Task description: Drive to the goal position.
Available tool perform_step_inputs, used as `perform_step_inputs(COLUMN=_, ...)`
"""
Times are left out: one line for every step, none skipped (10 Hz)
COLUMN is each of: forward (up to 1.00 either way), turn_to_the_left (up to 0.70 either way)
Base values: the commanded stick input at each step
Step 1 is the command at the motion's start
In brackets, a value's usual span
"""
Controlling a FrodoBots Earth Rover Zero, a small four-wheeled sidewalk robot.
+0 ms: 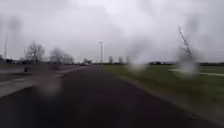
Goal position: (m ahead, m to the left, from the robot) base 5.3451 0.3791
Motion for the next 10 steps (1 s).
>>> perform_step_inputs(forward=1.00, turn_to_the_left=0.36)
perform_step_inputs(forward=1.00, turn_to_the_left=0.25)
perform_step_inputs(forward=1.00, turn_to_the_left=0.06)
perform_step_inputs(forward=1.00, turn_to_the_left=0.00)
perform_step_inputs(forward=1.00, turn_to_the_left=0.00)
perform_step_inputs(forward=1.00, turn_to_the_left=0.00)
perform_step_inputs(forward=1.00, turn_to_the_left=0.00)
perform_step_inputs(forward=1.00, turn_to_the_left=0.00)
perform_step_inputs(forward=1.00, turn_to_the_left=0.00)
perform_step_inputs(forward=1.00, turn_to_the_left=0.00)
